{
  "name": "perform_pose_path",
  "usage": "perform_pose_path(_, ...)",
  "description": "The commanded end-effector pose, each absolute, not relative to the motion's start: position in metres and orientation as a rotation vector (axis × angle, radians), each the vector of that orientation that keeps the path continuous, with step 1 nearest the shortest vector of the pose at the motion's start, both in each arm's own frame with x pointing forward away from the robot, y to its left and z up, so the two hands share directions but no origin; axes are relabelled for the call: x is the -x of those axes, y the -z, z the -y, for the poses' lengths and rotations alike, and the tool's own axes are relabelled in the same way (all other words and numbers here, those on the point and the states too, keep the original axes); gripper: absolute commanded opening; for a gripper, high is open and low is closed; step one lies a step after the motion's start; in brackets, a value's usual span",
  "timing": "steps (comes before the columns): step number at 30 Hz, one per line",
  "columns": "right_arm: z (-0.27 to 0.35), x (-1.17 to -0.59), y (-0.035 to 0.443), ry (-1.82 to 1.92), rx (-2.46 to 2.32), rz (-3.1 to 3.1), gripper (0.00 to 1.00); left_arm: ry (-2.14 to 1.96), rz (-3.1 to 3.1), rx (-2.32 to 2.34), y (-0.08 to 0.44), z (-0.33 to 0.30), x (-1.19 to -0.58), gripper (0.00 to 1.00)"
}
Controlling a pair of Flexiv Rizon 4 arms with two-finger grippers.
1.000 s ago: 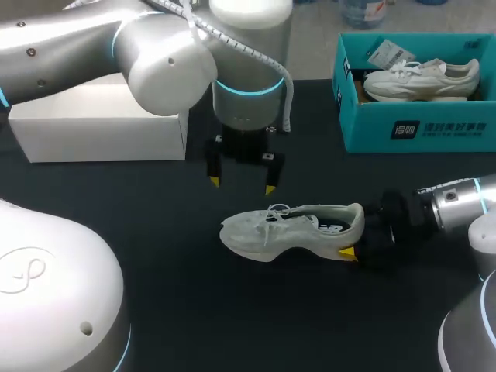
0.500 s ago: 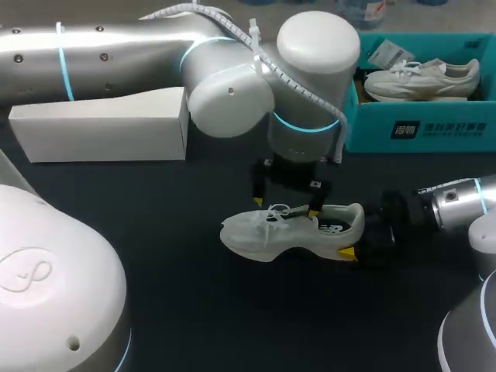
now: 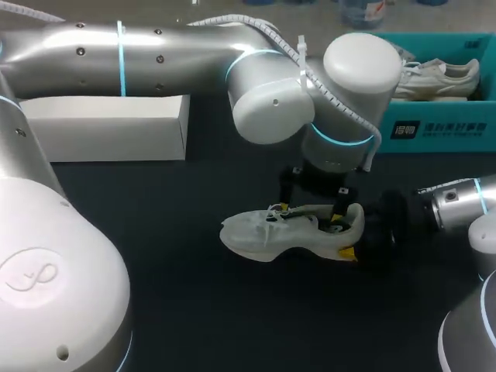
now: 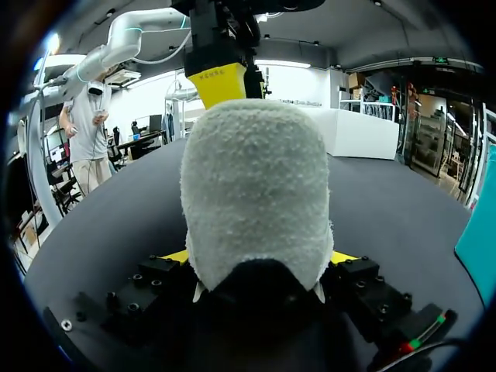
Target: Take the shoe out of the shoebox, open the shoe tongue, remove and reinsert the insole, then place the shoe into the shoebox
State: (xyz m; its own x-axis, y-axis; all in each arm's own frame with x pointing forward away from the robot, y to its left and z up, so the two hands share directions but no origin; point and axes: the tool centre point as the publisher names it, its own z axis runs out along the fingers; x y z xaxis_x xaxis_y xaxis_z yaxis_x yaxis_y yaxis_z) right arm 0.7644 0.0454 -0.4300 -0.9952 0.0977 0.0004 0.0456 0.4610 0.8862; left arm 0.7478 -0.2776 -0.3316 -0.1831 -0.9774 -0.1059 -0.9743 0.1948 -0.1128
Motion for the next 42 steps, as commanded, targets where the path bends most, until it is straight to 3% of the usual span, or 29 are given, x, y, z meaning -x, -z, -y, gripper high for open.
perform_pose_path(1,-0.045,-0.766,0.432,-1.598,-0.128,-2.644,0.00,0.002,-2.283,1.900,0.340,0.289,-0.757,1.00)
perform_pose_path(25,-0.045,-0.766,0.432,-1.598,-0.128,-2.644,0.00,-0.065,-2.197,1.862,0.366,0.251,-0.773,1.00)
perform_pose_path(42,-0.045,-0.766,0.432,-1.598,-0.128,-2.644,0.00,-0.068,-2.198,2.070,0.329,0.225,-0.775,1.00)
